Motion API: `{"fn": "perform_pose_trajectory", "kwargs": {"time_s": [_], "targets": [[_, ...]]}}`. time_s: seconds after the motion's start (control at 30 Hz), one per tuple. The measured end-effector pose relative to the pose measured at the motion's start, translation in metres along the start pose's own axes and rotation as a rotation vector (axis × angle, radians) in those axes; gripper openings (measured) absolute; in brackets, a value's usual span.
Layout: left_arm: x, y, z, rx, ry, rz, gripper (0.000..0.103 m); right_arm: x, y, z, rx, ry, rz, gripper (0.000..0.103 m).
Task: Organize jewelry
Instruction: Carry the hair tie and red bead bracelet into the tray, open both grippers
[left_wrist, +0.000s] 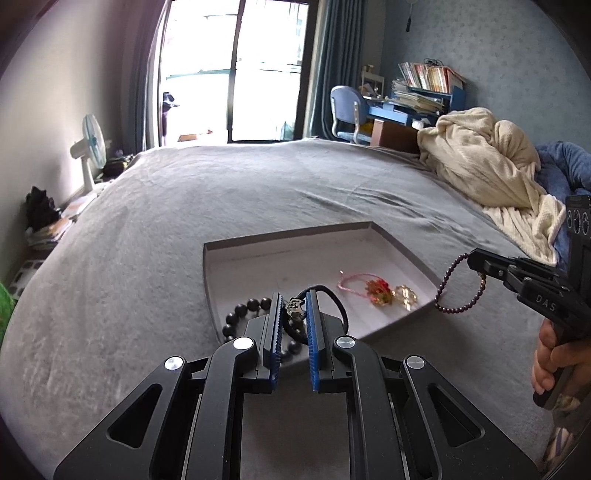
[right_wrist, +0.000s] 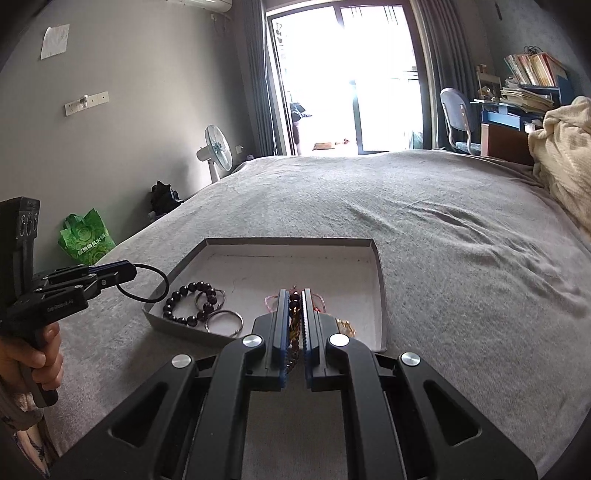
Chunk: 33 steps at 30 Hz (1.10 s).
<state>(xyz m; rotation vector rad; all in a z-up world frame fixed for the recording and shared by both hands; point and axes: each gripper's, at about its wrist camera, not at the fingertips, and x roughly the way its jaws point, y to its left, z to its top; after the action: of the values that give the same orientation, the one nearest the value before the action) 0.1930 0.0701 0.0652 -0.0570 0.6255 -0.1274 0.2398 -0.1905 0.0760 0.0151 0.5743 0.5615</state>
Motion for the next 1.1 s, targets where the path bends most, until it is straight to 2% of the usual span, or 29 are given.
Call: {"fn": "perform_pose_trajectory", "kwargs": {"time_s": [0.23,0.5,0.8,0.97,1.1], "targets": [[0.030,0.012,0.018,-0.002,0.030,0.022,0.013,0.031,0.001,0.026,-0.009,0.009,0.010,0.006],[0.076,0.032,0.041,0.002,0.090,0.045,0.013,0.091,0.001,0.051,-0.017,0.068,0.020,0.006],[0.123,0.045,0.053,0.019,0.185,0.065,0.013,0.164,-0.022,0.065,0.048,0.213,0.019,0.006],[0.146,0.054,0.054,0.021,0.262,0.097,0.013,0.185,-0.037,0.064,0.062,0.283,-0.012,0.006],[0.158,0.053,0.049,0.044,0.327,0.086,0.013,0.195,-0.048,0.057,0.074,0.332,-0.052,0.006]]}}
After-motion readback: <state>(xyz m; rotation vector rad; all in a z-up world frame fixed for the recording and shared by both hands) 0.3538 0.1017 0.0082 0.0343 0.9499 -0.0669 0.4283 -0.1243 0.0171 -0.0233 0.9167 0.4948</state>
